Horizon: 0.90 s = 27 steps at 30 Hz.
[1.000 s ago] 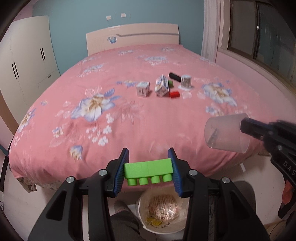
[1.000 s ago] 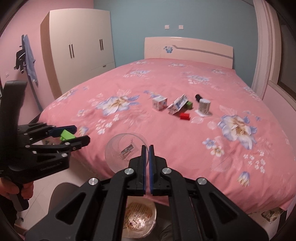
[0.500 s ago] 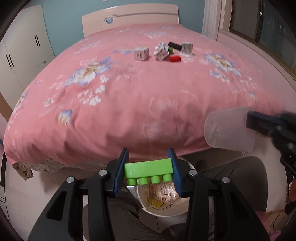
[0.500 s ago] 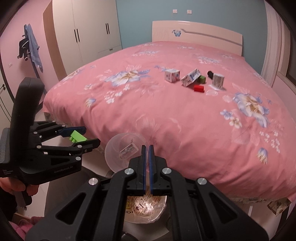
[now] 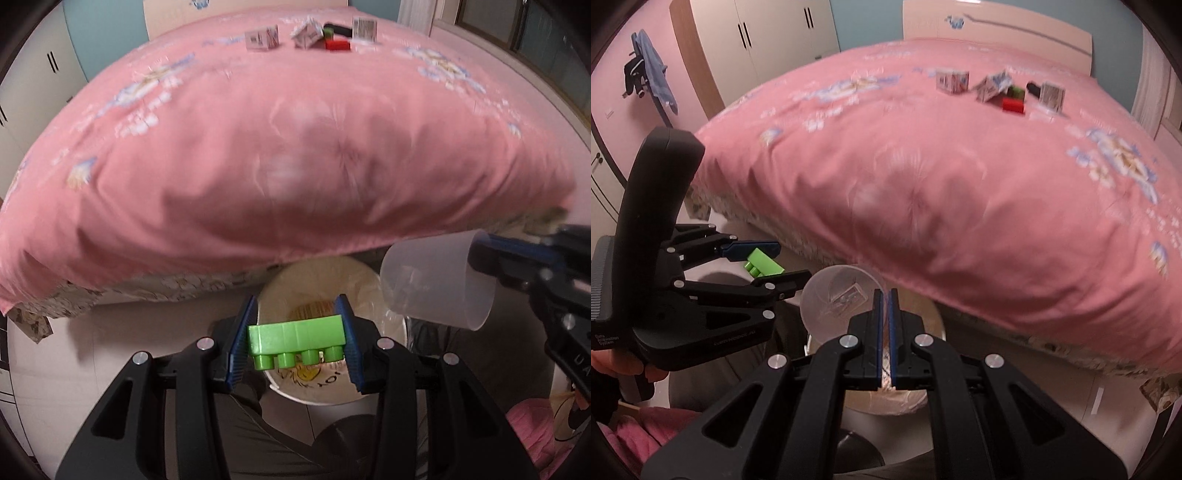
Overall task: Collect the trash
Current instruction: 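Carry the green brick and clear cup with both tools over the trash bin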
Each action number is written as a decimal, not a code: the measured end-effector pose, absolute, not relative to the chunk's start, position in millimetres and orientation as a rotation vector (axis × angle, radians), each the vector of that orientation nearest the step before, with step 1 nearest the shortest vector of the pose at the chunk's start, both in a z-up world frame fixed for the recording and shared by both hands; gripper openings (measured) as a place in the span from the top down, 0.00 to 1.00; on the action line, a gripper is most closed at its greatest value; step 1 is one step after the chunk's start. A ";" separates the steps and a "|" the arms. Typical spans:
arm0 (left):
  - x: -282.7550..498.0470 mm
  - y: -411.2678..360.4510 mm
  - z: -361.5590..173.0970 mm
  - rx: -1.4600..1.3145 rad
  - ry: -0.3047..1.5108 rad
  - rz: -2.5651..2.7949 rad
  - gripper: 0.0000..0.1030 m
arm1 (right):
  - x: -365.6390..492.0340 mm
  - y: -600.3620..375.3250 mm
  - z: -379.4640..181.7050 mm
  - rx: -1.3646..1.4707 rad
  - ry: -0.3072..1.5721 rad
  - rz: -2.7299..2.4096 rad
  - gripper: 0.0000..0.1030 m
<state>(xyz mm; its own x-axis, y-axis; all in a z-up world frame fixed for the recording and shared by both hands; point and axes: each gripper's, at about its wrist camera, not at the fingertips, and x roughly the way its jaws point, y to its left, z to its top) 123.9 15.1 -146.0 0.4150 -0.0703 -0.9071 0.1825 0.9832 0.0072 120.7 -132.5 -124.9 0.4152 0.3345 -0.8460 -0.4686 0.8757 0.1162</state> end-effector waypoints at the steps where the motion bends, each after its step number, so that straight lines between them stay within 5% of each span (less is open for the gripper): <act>1: 124.5 14.8 -149.9 0.109 1.141 -0.161 0.56 | 121.5 -132.0 -130.2 -0.148 1.039 0.507 0.96; 27: 174.1 19.9 -281.8 0.004 1.458 -0.175 0.56 | 147.2 -111.6 -288.5 -0.147 1.434 0.496 0.96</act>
<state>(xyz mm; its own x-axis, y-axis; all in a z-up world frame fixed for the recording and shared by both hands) 174.1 19.9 -281.8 0.1023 -0.1161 -0.9879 0.1206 0.9873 -0.1035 147.2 -111.6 -288.5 0.0551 0.2385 -0.9696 -0.4119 0.8900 0.1955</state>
